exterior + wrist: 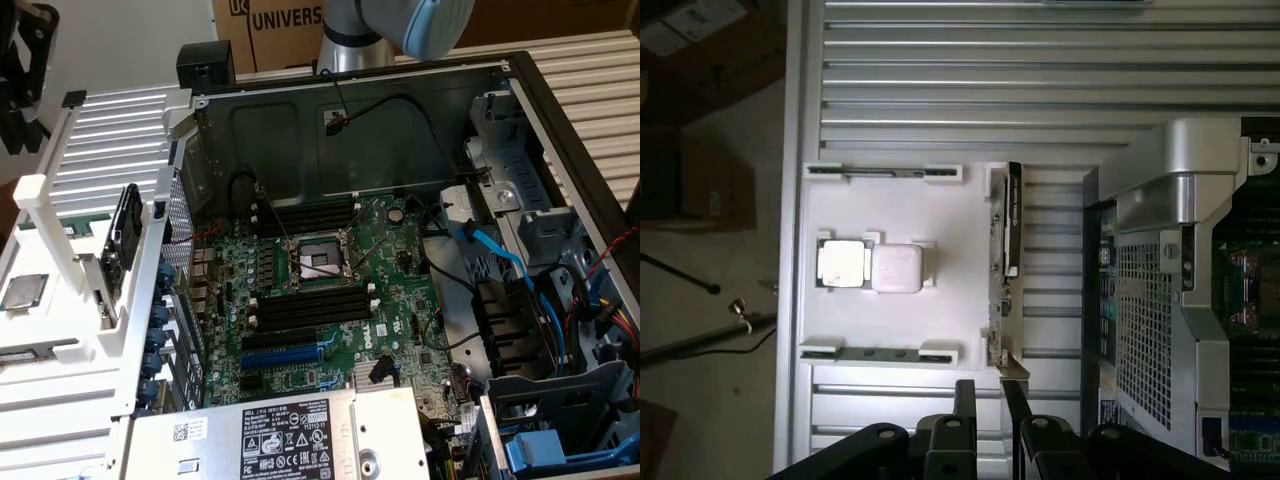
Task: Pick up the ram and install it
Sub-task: 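Reach for the ram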
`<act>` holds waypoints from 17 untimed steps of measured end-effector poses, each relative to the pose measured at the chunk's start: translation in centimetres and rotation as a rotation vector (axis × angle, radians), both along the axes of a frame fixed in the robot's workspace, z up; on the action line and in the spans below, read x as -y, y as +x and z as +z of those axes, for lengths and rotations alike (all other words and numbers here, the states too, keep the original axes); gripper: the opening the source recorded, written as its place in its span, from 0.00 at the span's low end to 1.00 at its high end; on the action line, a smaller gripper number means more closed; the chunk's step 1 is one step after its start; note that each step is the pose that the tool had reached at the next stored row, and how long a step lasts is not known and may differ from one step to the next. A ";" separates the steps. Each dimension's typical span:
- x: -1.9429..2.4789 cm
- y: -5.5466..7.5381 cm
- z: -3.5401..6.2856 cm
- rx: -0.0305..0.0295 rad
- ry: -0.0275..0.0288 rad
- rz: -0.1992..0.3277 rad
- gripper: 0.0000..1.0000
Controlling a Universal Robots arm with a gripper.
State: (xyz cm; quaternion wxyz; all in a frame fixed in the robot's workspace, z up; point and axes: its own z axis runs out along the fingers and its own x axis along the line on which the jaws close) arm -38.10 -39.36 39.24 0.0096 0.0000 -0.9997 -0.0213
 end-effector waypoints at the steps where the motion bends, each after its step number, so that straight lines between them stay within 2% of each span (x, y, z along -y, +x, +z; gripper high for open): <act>1: 0.00 -0.5 0.00 0.0000 0.0001 0.000 0.25; 9: -0.03 -3.9 0.00 0.0000 0.0003 0.005 0.25; 12: -0.18 -4.3 -0.01 0.0000 0.0003 0.018 0.25; 17: -0.77 -4.8 -0.01 0.0000 -0.0018 0.050 0.25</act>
